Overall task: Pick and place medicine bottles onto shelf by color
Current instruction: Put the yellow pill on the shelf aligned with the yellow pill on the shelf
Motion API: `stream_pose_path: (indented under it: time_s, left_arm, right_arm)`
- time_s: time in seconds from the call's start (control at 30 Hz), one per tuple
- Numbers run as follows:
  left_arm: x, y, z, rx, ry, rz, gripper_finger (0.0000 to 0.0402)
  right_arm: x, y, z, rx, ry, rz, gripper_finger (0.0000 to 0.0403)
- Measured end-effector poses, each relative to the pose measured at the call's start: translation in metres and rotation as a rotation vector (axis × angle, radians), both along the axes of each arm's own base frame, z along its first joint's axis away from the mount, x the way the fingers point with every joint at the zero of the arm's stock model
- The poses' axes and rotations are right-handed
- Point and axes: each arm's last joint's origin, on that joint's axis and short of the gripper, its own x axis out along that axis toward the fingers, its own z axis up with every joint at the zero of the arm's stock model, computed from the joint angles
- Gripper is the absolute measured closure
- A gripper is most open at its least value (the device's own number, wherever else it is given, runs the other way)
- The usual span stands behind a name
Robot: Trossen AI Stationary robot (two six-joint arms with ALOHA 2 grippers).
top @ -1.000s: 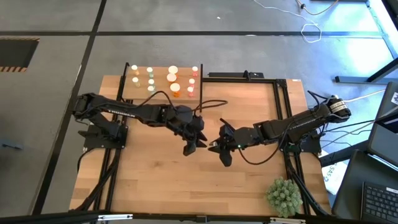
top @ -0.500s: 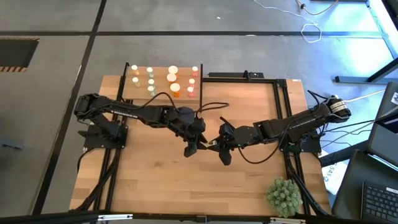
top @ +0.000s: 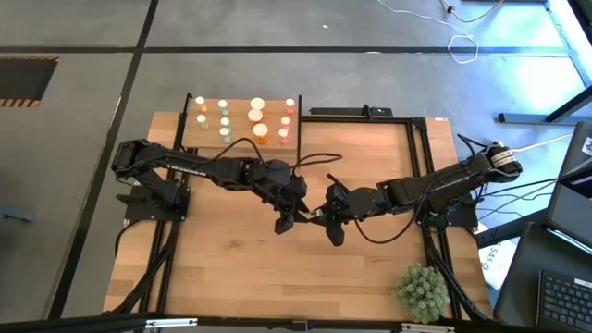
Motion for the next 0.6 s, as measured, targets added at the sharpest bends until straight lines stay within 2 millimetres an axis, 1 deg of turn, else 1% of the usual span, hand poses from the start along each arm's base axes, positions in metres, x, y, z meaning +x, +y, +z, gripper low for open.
stream_pose_path:
  time_s: [0.6]
  left_arm:
    - [-0.0001, 0.0003, 0.0004, -0.025, 0.001, -0.026, 0.0250]
  right_arm:
    - [-0.0003, 0.0012, -0.0002, 0.024, 0.008, 0.036, 0.0289]
